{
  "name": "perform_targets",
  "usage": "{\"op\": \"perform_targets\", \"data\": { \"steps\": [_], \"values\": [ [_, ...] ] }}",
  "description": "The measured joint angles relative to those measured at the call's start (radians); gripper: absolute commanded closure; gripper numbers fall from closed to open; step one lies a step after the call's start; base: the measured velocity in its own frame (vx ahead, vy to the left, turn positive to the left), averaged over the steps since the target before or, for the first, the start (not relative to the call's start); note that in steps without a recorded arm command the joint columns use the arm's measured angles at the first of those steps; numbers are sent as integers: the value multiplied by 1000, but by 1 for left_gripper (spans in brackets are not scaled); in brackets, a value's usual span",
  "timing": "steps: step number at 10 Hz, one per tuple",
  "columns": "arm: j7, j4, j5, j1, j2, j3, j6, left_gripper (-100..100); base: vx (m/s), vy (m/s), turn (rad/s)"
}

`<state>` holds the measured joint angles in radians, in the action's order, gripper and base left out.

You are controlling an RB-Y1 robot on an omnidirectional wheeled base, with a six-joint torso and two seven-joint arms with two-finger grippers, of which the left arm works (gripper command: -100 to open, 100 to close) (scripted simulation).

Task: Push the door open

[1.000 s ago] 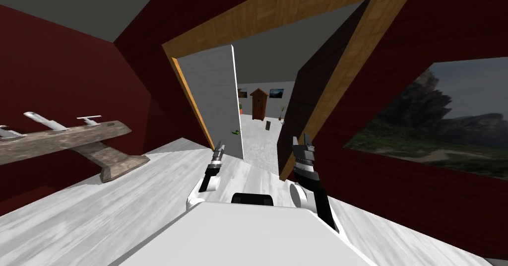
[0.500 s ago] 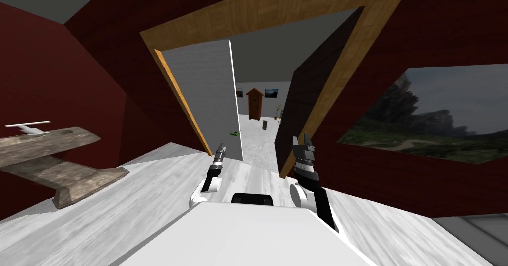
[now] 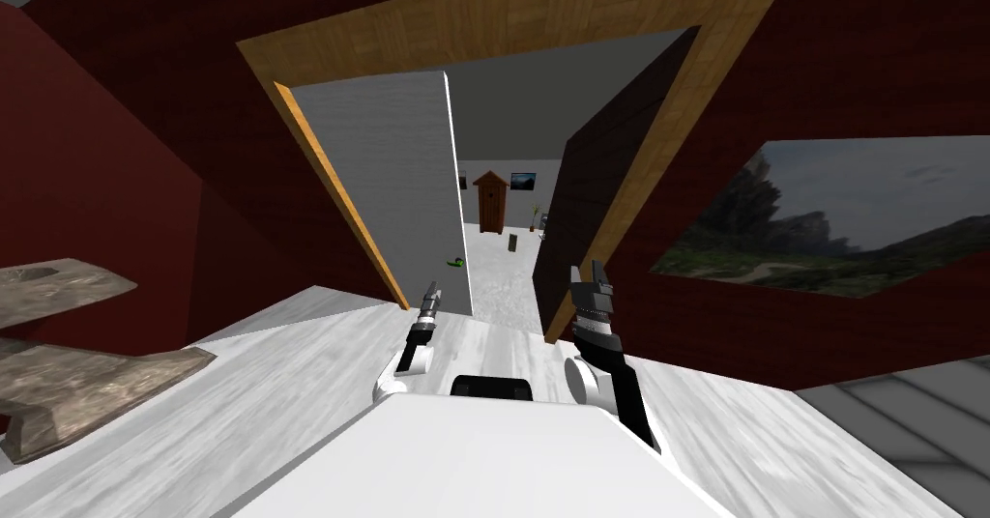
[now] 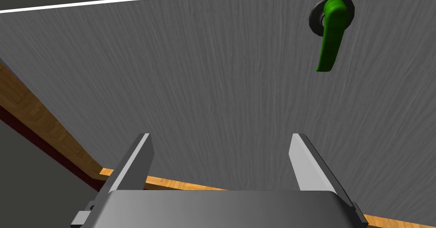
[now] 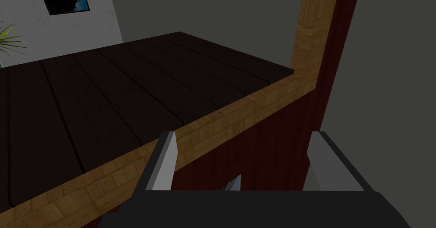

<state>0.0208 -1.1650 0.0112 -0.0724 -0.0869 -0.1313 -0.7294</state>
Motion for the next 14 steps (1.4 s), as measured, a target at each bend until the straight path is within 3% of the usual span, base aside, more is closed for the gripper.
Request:
{"op": "perform_targets", "data": {
  "steps": [7,14],
  "values": [
    [-1,163,-7,64,7,-12,-20,-100,12,115,-138],
    [-1,310,-14,118,23,-23,-25,-100,19,122,-117]
  ]
}}
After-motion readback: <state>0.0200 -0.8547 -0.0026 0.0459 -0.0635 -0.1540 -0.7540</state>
